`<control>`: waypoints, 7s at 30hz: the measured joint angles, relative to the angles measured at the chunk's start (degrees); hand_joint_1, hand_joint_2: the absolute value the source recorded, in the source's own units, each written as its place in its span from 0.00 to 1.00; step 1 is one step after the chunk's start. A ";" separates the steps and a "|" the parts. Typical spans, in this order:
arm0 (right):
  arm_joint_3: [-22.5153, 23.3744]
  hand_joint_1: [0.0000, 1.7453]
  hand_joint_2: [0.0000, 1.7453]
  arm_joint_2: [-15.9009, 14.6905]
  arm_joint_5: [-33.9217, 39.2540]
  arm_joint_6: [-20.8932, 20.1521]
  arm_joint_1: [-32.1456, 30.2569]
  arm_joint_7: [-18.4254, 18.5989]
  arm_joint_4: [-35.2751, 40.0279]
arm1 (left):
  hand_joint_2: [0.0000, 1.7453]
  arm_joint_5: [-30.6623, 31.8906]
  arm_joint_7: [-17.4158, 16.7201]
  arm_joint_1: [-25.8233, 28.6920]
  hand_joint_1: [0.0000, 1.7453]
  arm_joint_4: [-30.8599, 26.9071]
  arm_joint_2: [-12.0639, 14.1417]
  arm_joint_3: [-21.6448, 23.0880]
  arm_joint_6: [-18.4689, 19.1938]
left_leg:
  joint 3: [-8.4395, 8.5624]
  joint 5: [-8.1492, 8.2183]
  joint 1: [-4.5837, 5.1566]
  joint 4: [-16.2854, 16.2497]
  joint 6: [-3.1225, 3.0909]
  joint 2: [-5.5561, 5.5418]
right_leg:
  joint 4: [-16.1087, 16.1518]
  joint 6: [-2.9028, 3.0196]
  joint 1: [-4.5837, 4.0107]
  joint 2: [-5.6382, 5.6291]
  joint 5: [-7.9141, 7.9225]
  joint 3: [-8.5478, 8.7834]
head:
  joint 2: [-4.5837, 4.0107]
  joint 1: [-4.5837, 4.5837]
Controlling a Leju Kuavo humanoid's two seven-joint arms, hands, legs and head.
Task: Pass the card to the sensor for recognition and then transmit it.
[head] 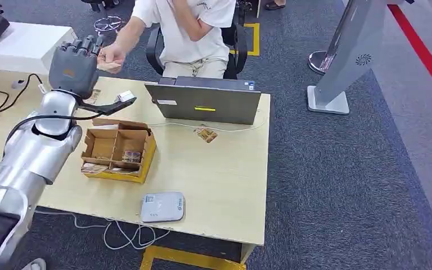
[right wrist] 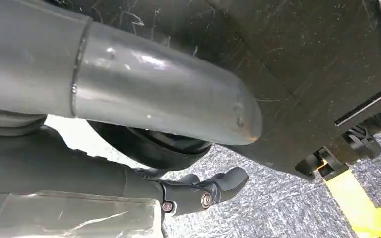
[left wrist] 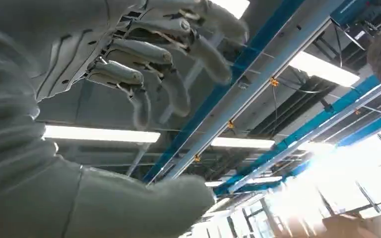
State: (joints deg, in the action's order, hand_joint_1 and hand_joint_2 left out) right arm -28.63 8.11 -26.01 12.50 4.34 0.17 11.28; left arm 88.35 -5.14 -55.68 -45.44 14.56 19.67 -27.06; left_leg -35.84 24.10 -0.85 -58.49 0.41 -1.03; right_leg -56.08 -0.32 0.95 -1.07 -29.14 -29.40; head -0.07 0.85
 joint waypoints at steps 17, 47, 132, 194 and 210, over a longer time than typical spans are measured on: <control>2.67 0.00 0.00 0.02 2.03 0.00 -0.96 -0.33 -0.37 | 1.00 -6.06 4.50 17.41 0.00 -23.49 -0.59 0.02 3.85 | -0.02 0.08 0.08 0.00 -0.06 0.06 | 0.01 -0.03 0.07 -0.10 -0.05 -0.01 | 0.00 -0.02; 6.91 0.00 0.00 -0.02 3.83 0.02 -1.58 -0.98 -0.90 | 1.00 -8.59 1.38 42.60 0.00 -41.57 6.49 0.35 14.51 | -0.03 0.15 0.06 0.03 -0.03 0.15 | 0.05 -0.07 0.07 -0.15 -0.08 -0.15 | 0.00 -0.04; 7.08 0.00 0.00 -0.26 1.77 0.02 -1.75 -0.13 -1.05 | 1.00 -6.71 -0.39 40.34 1.00 -29.66 5.09 -2.86 15.93 | -0.02 0.15 0.06 0.03 -0.03 0.13 | 0.04 -0.06 0.06 -0.15 -0.08 -0.12 | 0.00 -0.04; 7.93 0.00 1.00 -0.55 -2.86 0.11 -0.18 0.79 -1.09 | 1.00 1.01 -3.53 3.55 0.00 -2.77 -7.96 1.88 1.51 | -0.21 -0.20 0.13 0.01 -0.17 0.04 | 0.04 -0.18 0.14 -0.06 0.24 -0.23 | 0.00 -0.02; 12.46 0.00 1.00 -0.31 1.22 0.11 0.08 0.09 -1.09 | 1.00 -0.38 1.47 48.58 0.00 -47.98 -0.64 1.97 2.89 | -0.10 0.29 0.19 0.02 -0.12 0.40 | 0.07 -0.19 0.21 -0.40 -0.16 -0.36 | 0.00 -0.09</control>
State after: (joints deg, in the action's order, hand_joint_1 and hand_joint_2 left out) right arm -16.18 7.80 -24.79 12.61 4.42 0.26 10.19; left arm 87.97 -3.67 -7.10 -93.42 13.92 21.64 -24.16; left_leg -35.94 24.39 -0.66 -58.47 0.29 -0.63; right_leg -56.01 -0.51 1.16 -1.48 -29.30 -29.76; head -0.07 0.76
